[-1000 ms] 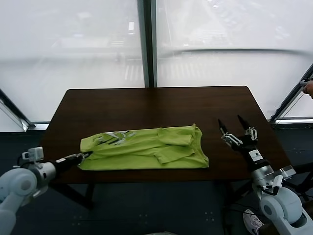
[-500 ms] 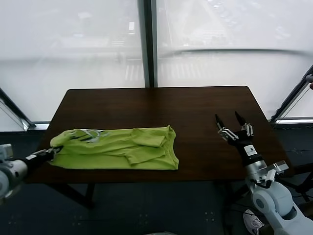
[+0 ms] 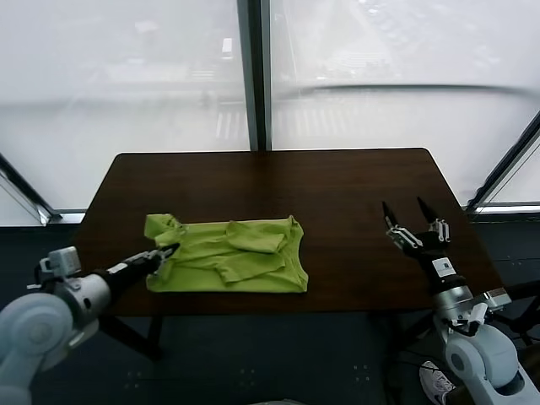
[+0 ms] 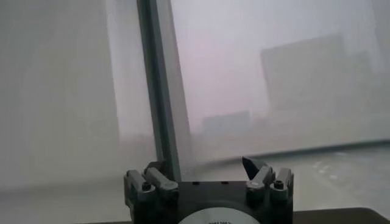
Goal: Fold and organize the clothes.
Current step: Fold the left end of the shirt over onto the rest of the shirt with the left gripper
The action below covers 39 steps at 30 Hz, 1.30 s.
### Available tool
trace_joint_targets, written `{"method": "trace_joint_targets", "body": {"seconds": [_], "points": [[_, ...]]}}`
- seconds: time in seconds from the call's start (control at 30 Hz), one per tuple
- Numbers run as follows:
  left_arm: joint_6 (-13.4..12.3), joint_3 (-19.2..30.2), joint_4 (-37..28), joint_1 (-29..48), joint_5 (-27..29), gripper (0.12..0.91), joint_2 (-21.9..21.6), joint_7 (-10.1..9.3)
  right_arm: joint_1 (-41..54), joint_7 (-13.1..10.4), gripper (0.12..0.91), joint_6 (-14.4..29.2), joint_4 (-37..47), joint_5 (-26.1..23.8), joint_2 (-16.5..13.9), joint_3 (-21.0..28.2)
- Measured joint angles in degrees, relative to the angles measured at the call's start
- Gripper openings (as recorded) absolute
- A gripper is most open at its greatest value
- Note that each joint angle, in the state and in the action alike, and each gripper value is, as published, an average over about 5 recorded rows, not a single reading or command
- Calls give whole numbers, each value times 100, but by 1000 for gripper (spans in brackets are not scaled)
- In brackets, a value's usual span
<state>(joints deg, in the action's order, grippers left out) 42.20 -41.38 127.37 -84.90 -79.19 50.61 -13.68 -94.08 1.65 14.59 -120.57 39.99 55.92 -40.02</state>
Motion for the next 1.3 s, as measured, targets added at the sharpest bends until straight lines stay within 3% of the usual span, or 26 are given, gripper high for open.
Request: {"method": "trace_joint_targets", "body": {"seconds": [0.3,0.47,0.9,1.17,1.3], "points": [[-2,1351,-316,1055,313,185,657,-124,-581,120,907,230,67,-469,272,-409],[-2,1861,-373,1329,394,185,995,-145,-670,114,907,212,75,-517,328,-442],[-2,2375,-412,1504,579,185,1461,-295,-705,100,907,194,110,-644,467,-342],[-1,2623,-697,1571,1133,186,1755,-63,-815,94,907,184,5,-823,610,-338],[-1,2771,-952,1640,1492,314,1951,64,-881,104,907,189,-25,-911,675,-338]]}}
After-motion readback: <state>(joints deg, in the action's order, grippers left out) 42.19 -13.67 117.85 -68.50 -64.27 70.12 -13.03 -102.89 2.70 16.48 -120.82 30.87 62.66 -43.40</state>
